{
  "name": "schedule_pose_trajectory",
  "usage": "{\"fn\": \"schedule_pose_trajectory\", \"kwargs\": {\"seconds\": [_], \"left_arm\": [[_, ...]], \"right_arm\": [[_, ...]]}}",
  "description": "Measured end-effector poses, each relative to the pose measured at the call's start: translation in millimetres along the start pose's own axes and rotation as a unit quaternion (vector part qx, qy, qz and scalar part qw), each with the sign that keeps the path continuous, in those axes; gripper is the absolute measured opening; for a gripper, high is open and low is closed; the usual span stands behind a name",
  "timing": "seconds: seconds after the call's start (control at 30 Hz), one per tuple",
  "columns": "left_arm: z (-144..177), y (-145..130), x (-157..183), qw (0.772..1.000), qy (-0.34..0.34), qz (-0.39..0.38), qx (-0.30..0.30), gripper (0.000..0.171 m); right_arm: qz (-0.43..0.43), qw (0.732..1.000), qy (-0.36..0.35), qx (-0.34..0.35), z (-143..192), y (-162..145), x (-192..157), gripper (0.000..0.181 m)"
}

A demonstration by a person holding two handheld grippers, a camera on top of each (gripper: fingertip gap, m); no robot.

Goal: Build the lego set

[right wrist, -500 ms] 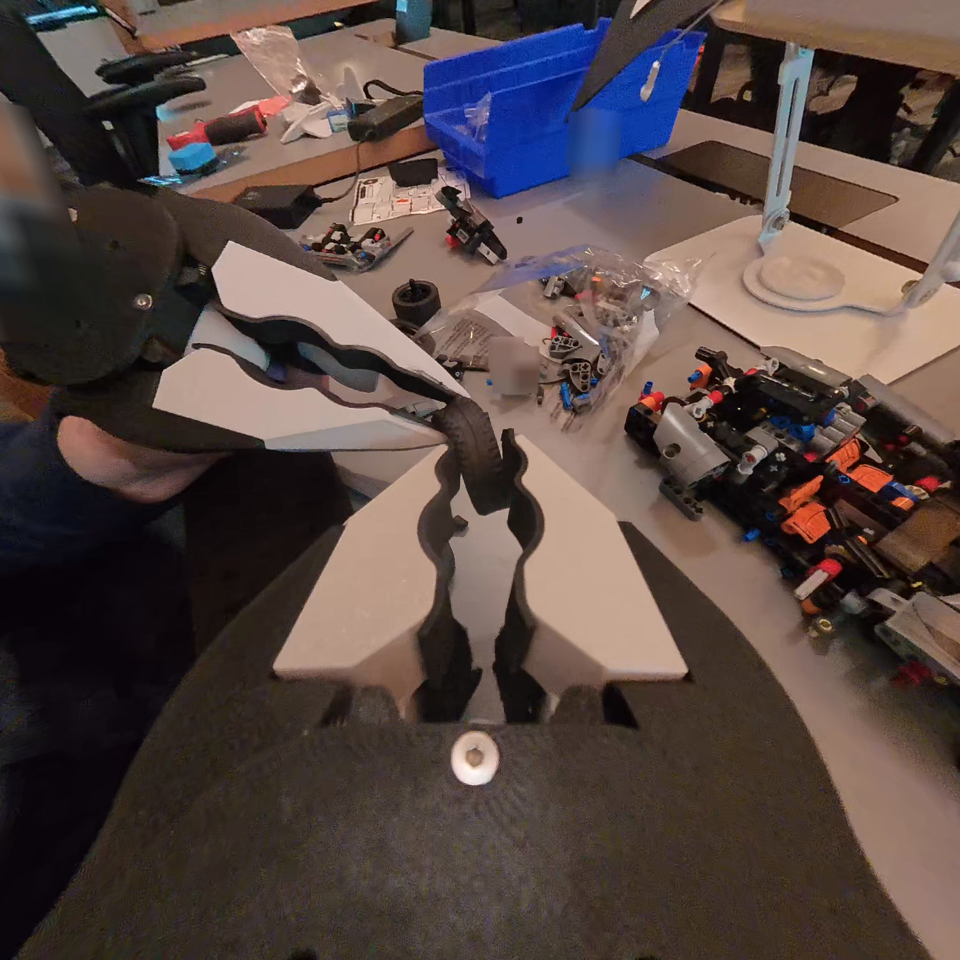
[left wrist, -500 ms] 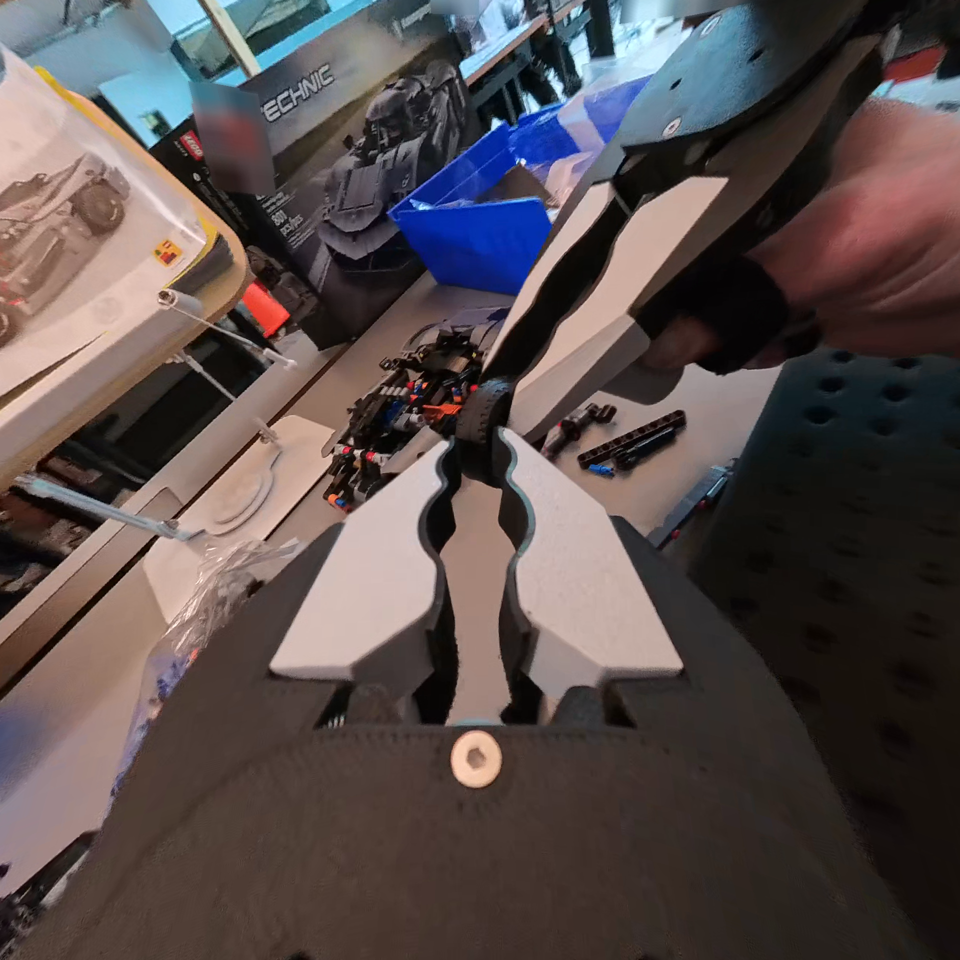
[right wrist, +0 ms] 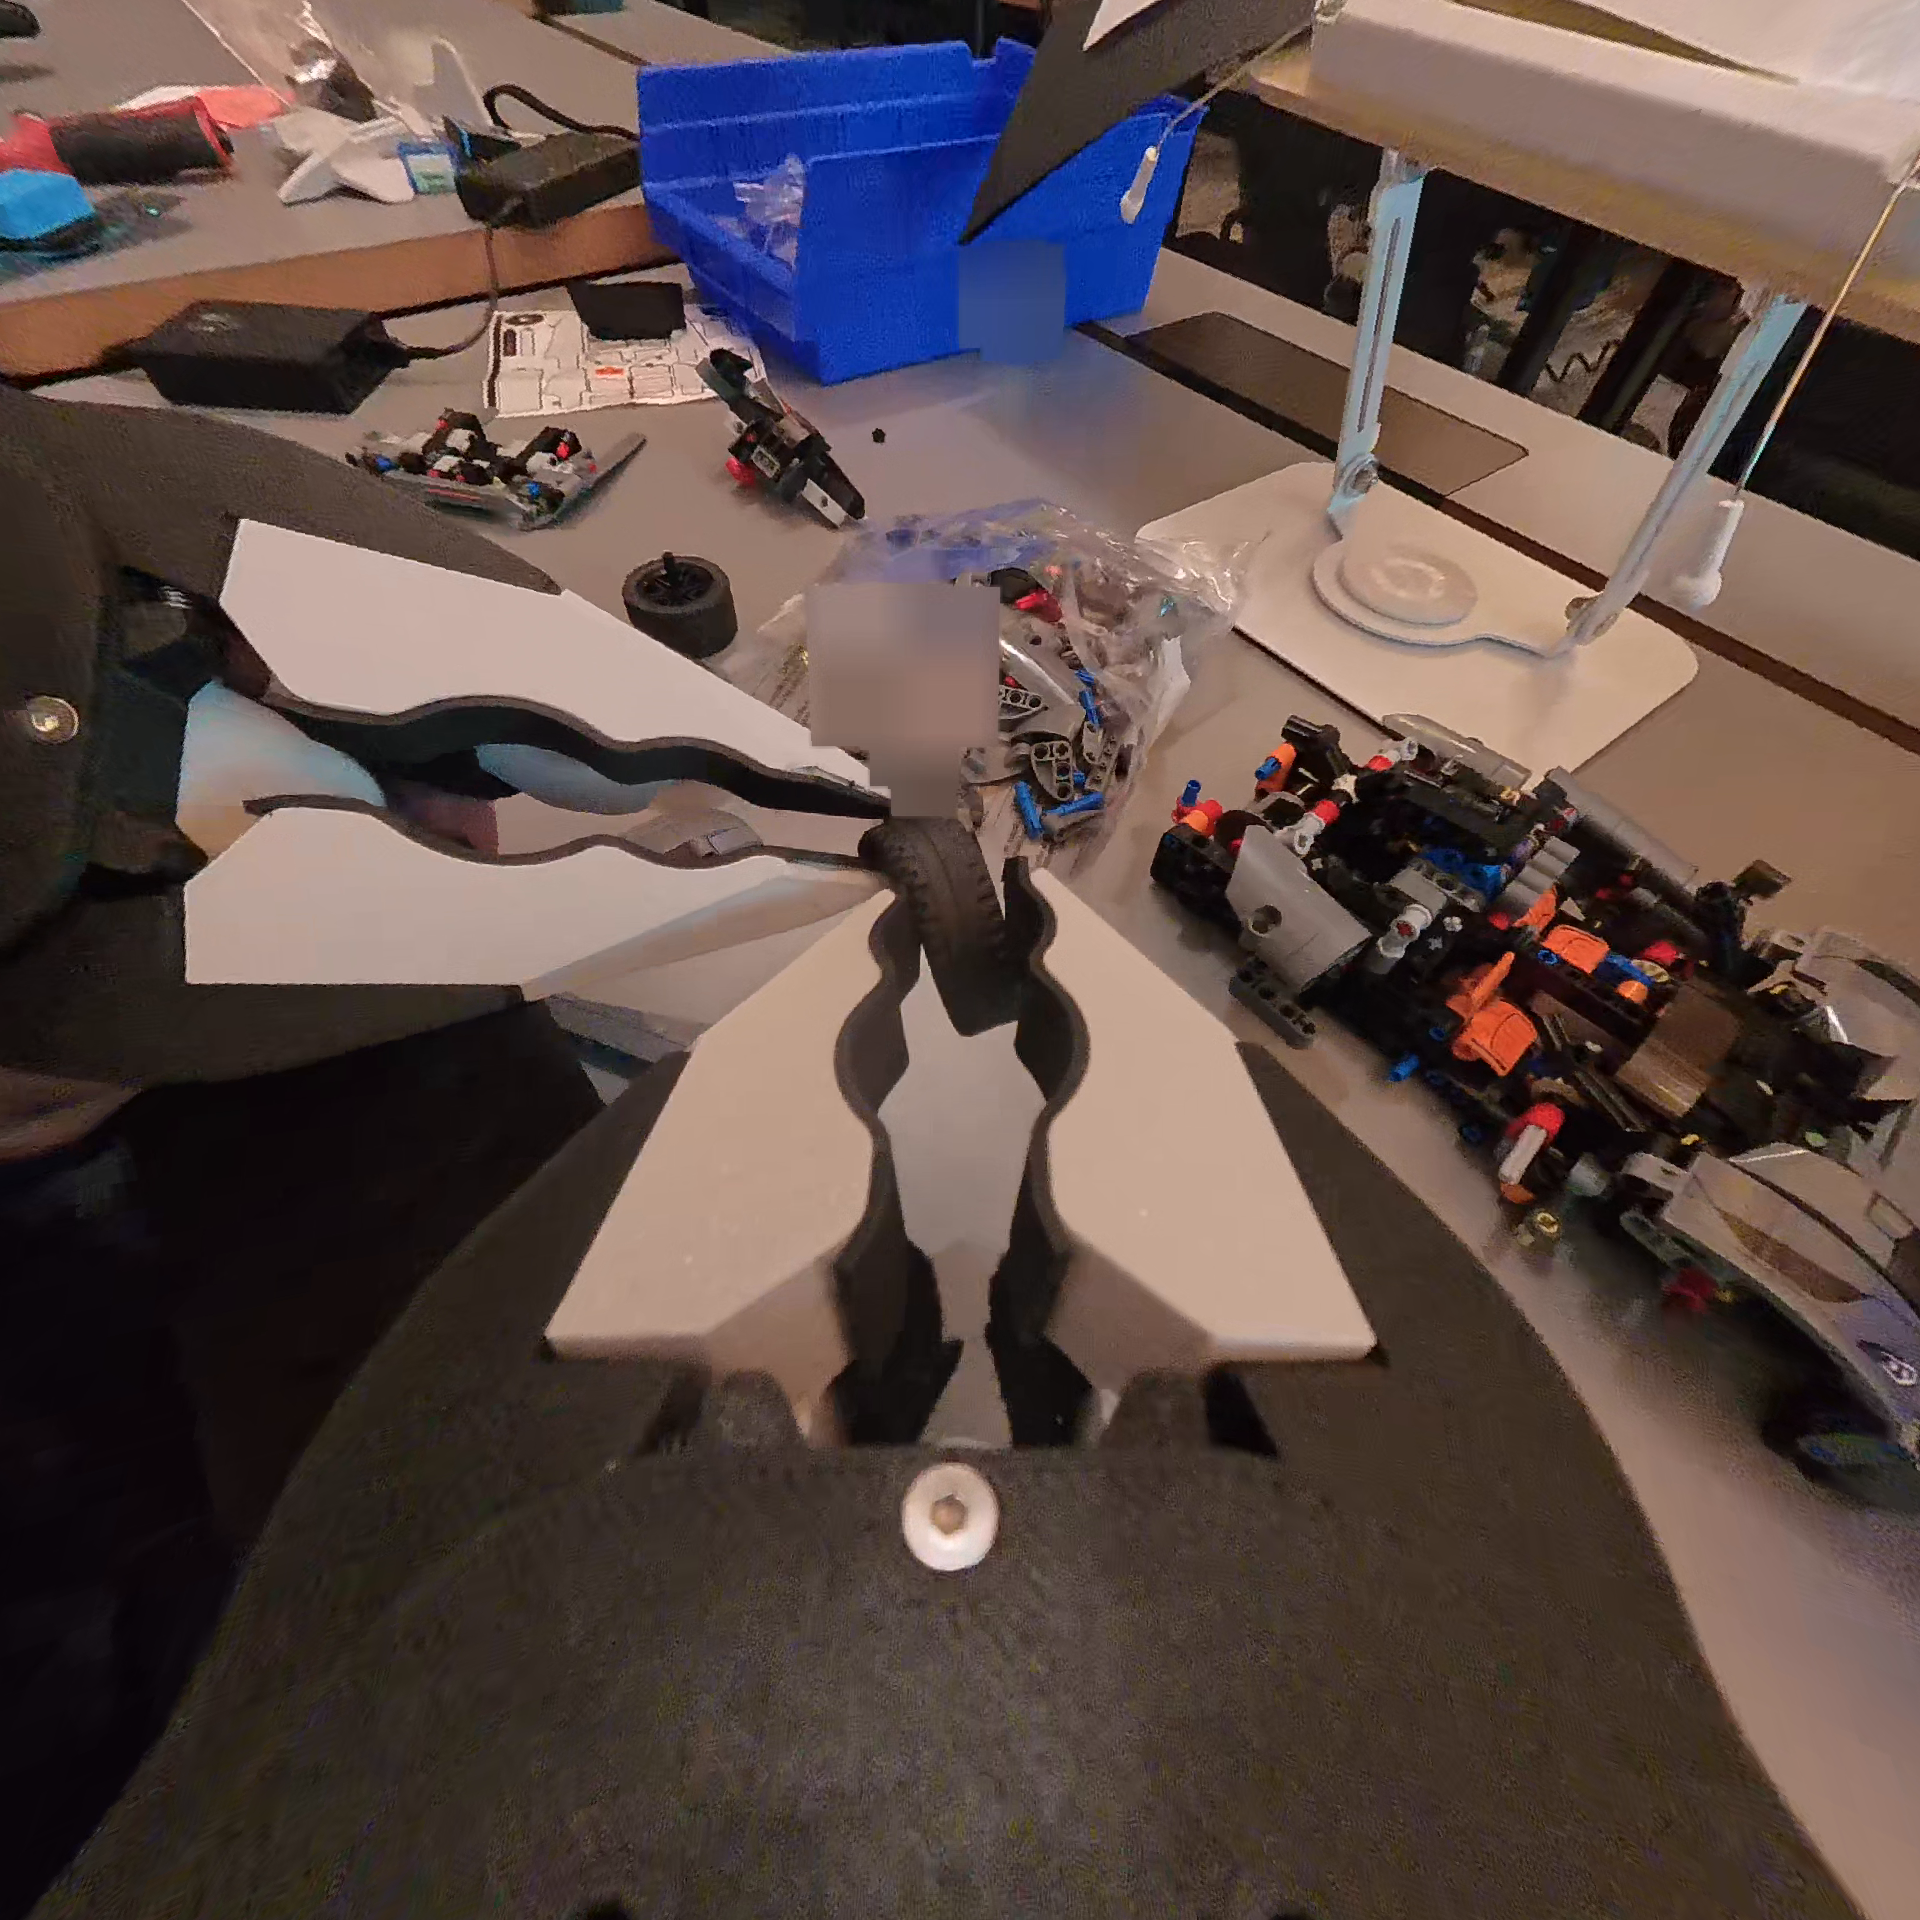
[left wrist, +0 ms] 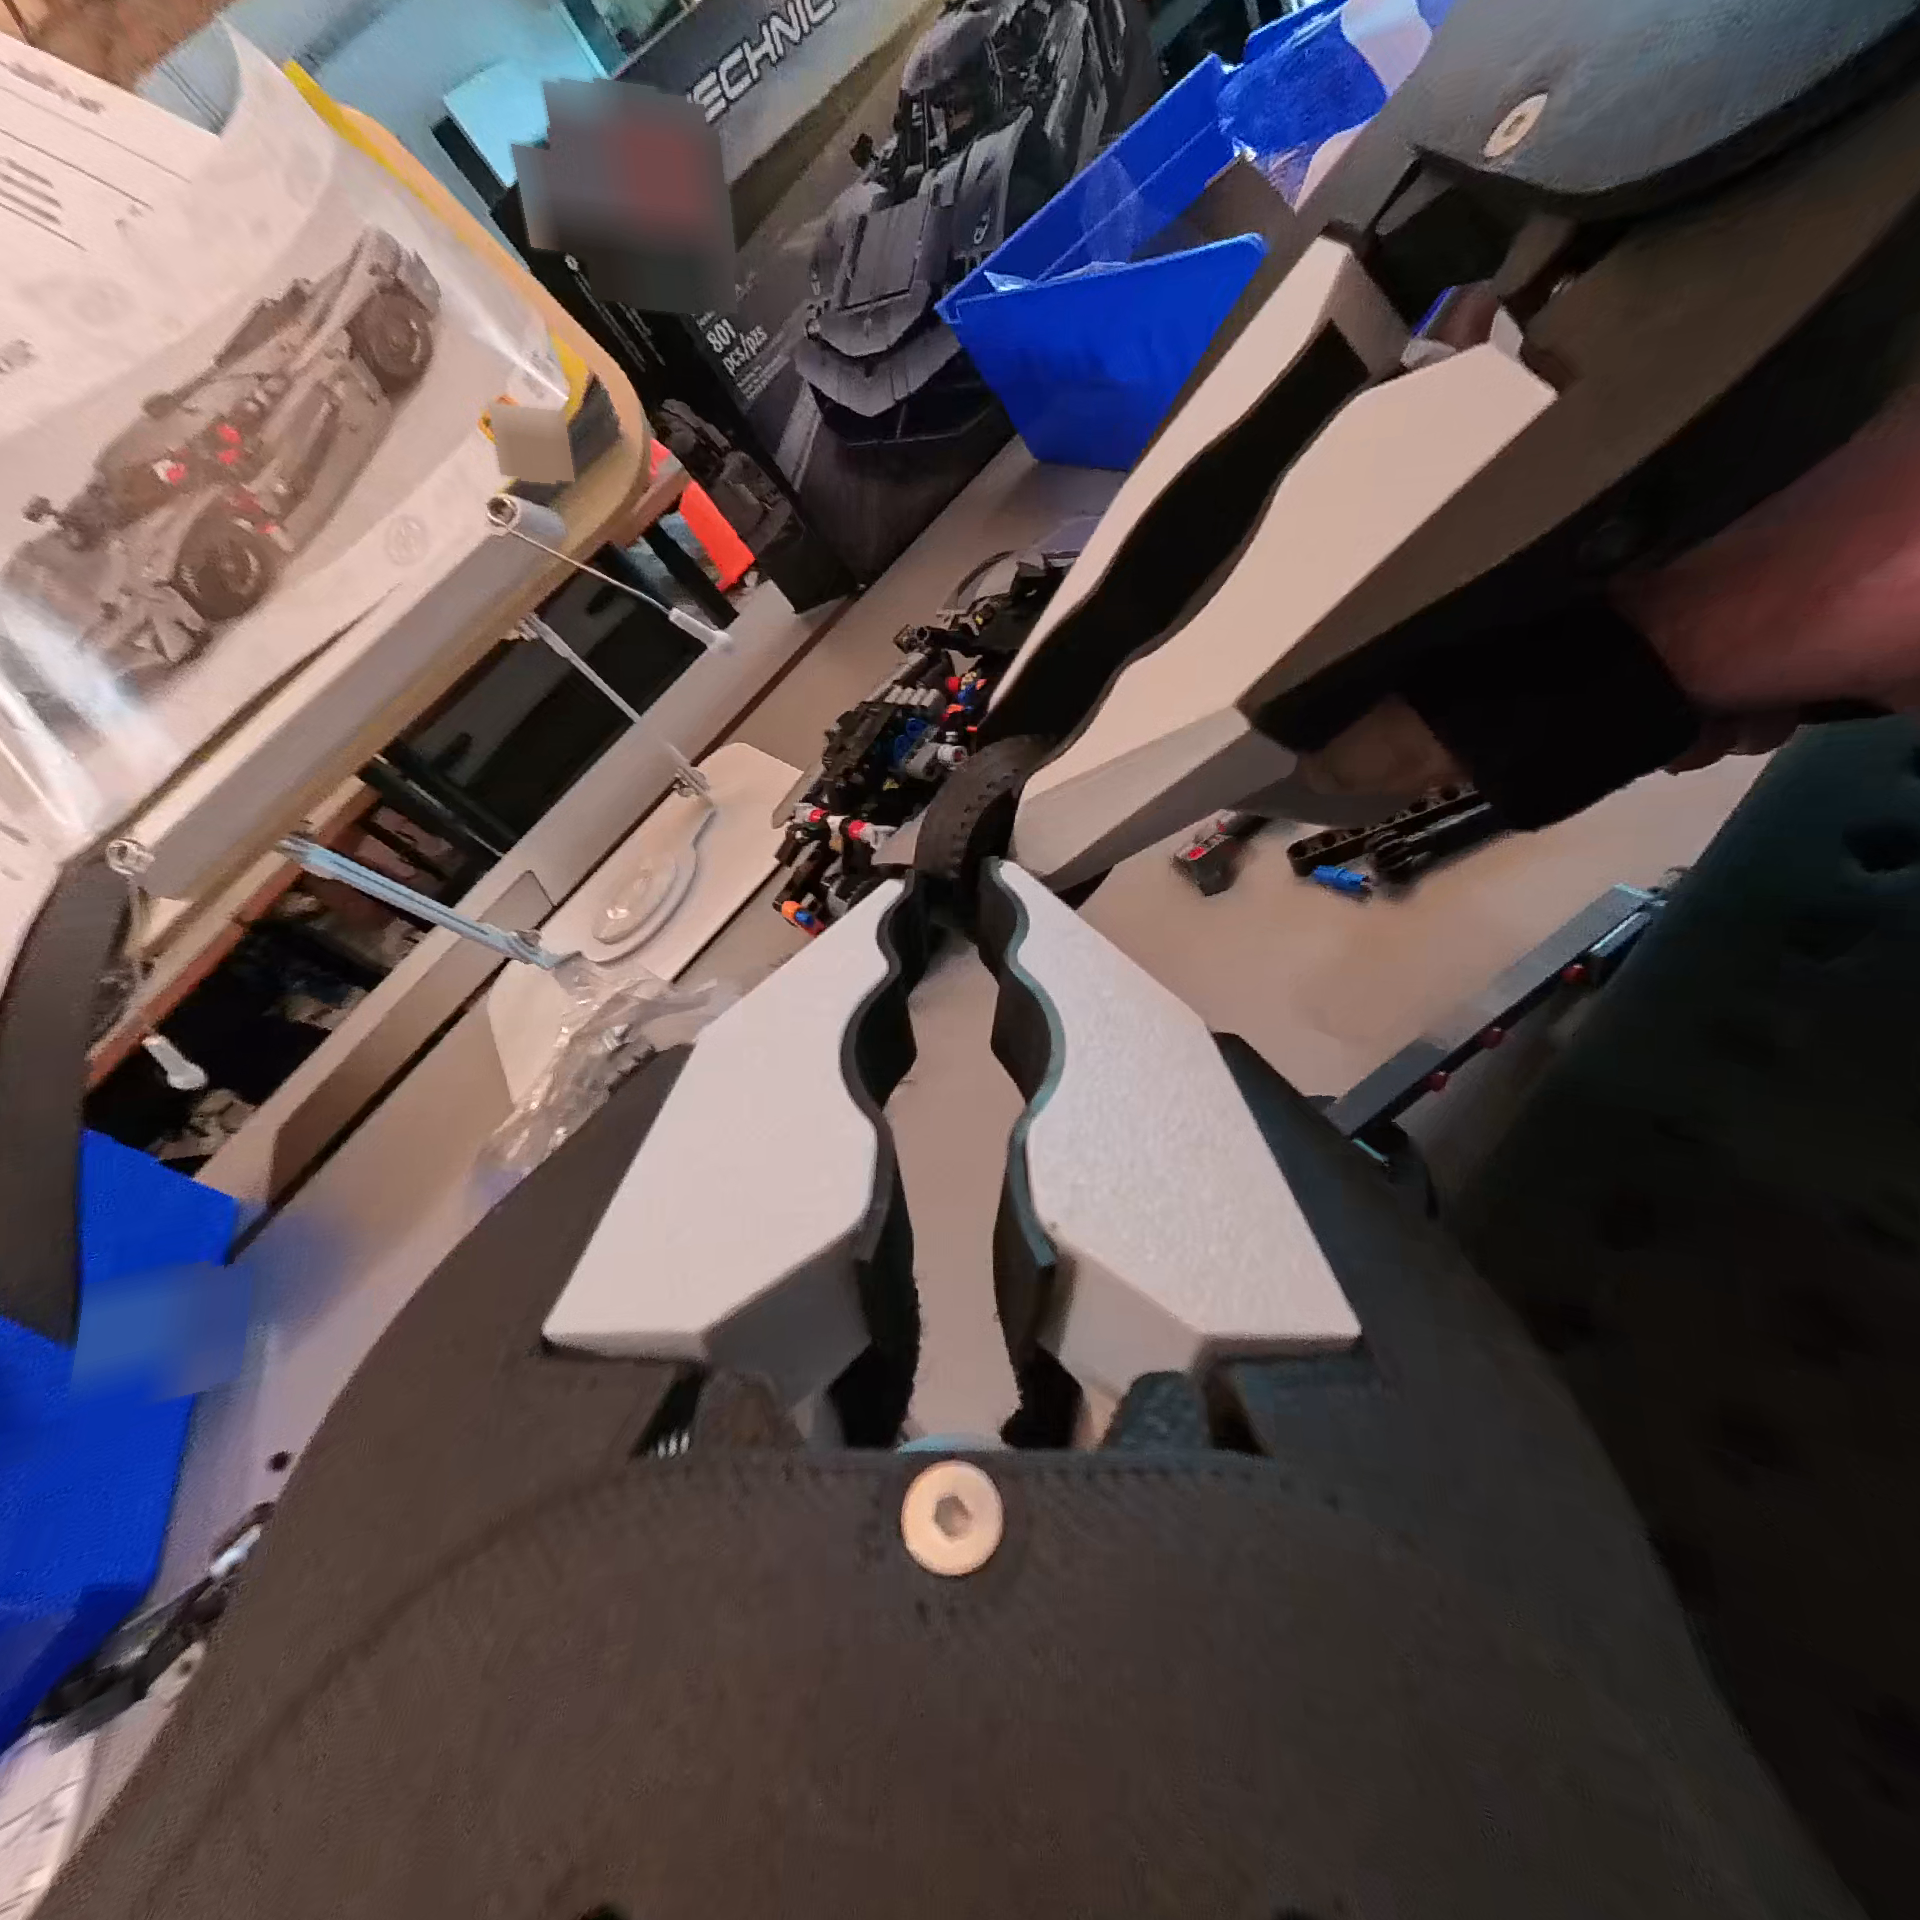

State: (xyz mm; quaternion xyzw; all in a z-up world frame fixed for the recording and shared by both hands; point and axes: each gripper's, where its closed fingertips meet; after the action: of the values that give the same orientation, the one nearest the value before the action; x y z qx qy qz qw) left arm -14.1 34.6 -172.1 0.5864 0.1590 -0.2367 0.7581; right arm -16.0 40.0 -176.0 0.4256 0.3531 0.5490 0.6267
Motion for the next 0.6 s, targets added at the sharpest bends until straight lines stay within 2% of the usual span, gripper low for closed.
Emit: {"fn": "schedule_pose_trajectory", "kwargs": {"seconds": [0.03,0.07,0.1,0.13,0.17,0.2,0.23,0.27,0.33,0.4,0.5,0.6], "left_arm": [[2,2,-2,1.000,0.008,-0.014,0.003,0.006],[6,9,9,0.999,-0.025,-0.020,0.024,0.000],[15,29,42,0.993,-0.092,0.008,0.073,0.000],[12,27,68,0.993,-0.084,-0.056,0.057,0.000],[9,25,72,0.991,-0.044,-0.114,0.046,0.000],[9,24,61,0.994,-0.050,-0.084,0.049,0.000],[11,23,47,0.995,-0.085,-0.016,0.055,0.000],[15,23,28,0.993,-0.089,0.043,0.069,0.000],[22,20,12,0.991,-0.084,0.067,0.084,0.000],[27,21,4,0.984,-0.094,0.107,0.105,0.000],[19,22,0,0.972,-0.124,0.167,0.112,0.019],[12,29,6,0.955,-0.168,0.215,0.115,0.029]], "right_arm": [[-0.013,1.000,-0.010,0.011,1,2,5,0.013],[-0.029,0.999,-0.033,0.021,2,4,17,0.012],[-0.052,0.998,-0.024,0.036,3,8,23,0.012],[-0.069,0.996,0.004,0.053,5,16,20,0.012],[-0.049,0.997,0.015,0.050,5,20,11,0.012],[-0.018,0.999,0.015,0.049,5,22,3,0.013],[-0.010,0.997,0.029,0.064,7,26,-2,0.013],[-0.037,0.994,0.060,0.080,11,28,-3,0.013],[-0.108,0.982,0.105,0.112,22,31,6,0.013],[-0.112,0.977,0.130,0.124,30,29,9,0.013],[-0.135,0.963,0.186,0.141,38,29,-5,0.013],[-0.129,0.963,0.189,0.143,36,25,-11,0.013]]}}
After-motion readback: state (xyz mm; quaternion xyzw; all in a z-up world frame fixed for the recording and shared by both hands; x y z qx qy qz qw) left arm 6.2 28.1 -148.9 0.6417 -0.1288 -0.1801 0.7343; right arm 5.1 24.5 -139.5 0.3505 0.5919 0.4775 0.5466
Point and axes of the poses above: each gripper's, where its closed fingertips meet, z back along the fingers, y out of its top, x = y × z across the jaws, and after that the axes turned 1 degree about -x, right-handed
